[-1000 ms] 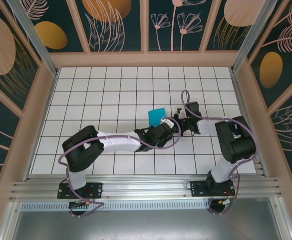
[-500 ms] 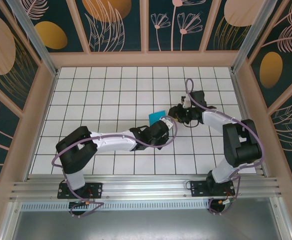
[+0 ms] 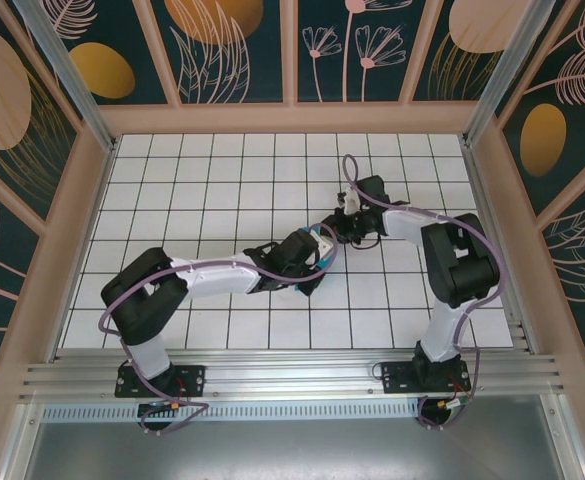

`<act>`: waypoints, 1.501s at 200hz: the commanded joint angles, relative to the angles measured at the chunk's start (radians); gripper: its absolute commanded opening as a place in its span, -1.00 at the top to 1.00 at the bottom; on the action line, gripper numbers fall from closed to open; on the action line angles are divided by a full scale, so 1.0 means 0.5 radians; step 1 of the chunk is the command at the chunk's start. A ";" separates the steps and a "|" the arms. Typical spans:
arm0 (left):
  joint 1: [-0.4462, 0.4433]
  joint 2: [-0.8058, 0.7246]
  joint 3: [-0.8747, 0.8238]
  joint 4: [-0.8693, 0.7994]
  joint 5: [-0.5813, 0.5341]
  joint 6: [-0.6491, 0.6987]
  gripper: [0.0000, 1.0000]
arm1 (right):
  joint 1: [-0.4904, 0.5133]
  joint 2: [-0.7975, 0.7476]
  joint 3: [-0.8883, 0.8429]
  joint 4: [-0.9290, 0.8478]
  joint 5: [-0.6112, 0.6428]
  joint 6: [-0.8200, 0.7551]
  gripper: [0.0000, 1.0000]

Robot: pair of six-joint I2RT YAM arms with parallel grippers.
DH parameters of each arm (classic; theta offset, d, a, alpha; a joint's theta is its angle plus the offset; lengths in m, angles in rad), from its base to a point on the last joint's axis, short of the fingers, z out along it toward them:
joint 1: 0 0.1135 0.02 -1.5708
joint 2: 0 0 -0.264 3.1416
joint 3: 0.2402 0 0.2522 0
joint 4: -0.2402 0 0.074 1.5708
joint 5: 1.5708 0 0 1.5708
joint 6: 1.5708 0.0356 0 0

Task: Fold a paper plane with a square sheet of paper (pick it up from the middle)
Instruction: Third fold the triangle at the center of the table.

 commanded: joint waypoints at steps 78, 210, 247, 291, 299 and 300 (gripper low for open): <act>0.258 0.034 -0.053 0.195 0.472 -0.119 1.00 | 0.026 0.238 0.029 -0.125 0.207 -0.200 0.75; 0.372 0.128 -0.037 0.076 0.336 -0.157 1.00 | 0.075 0.253 0.052 -0.153 0.224 -0.194 0.74; 0.381 0.149 -0.025 0.055 0.342 -0.153 1.00 | 0.073 0.260 0.046 -0.163 0.237 -0.194 0.74; 0.384 0.190 -0.012 0.048 0.334 -0.180 1.00 | 0.073 0.258 0.058 -0.176 0.247 -0.194 0.74; 0.384 0.201 -0.011 0.049 0.344 -0.183 1.00 | 0.073 0.258 0.058 -0.176 0.249 -0.191 0.74; 0.384 0.203 -0.010 0.049 0.345 -0.184 1.00 | 0.075 0.257 0.060 -0.178 0.249 -0.192 0.74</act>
